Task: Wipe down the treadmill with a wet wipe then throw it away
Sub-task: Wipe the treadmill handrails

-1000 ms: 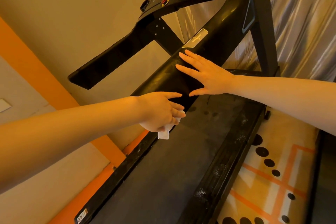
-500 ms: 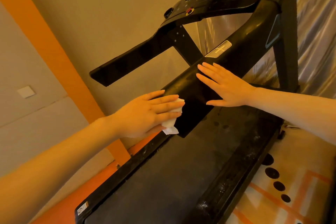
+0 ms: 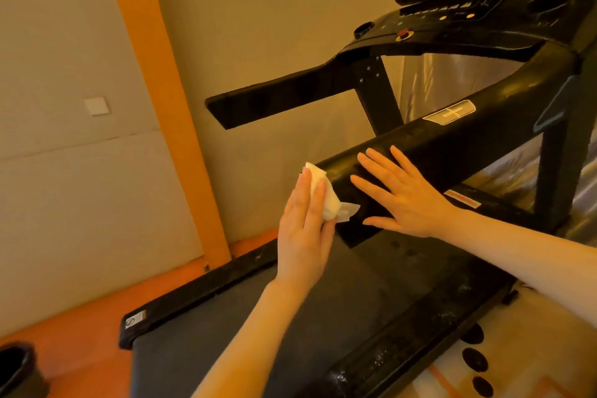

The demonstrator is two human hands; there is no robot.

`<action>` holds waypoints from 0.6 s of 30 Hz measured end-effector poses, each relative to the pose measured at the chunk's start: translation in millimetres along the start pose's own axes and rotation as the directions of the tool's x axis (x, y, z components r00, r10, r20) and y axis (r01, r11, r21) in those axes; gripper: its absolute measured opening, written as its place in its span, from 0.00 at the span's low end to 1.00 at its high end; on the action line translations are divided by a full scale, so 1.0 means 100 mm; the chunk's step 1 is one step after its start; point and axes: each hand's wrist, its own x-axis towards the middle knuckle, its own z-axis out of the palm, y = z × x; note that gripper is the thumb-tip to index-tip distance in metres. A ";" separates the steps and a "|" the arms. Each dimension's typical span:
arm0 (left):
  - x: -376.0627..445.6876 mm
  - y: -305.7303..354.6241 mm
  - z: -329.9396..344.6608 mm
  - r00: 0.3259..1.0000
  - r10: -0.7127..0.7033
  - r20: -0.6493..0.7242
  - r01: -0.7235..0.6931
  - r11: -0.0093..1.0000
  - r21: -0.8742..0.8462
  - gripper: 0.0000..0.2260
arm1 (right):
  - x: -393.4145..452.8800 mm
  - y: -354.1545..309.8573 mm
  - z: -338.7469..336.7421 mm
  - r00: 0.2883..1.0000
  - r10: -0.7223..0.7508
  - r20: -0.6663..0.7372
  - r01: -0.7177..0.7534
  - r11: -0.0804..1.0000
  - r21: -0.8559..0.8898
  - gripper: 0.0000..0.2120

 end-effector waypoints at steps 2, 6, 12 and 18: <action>-0.03 0.09 0.07 0.995 -0.089 -0.037 0.086 0.994 -0.073 0.26 | 0.02 -0.04 -0.01 1.000 0.000 0.002 0.000 1.000 -0.001 0.35; -0.05 0.15 0.11 0.981 -0.178 -0.076 0.165 0.975 -0.151 0.23 | 0.03 -0.02 -0.07 1.000 -0.010 0.019 0.010 1.000 0.011 0.35; -0.14 0.09 0.02 0.872 -0.470 -0.138 0.398 0.843 -0.362 0.22 | 0.04 -0.03 -0.12 0.999 -0.009 0.040 0.009 1.000 0.014 0.34; -0.07 0.23 0.09 0.813 -0.581 -0.028 0.535 0.765 -0.359 0.22 | 0.05 -0.03 -0.10 1.000 -0.015 0.026 0.014 1.000 0.014 0.34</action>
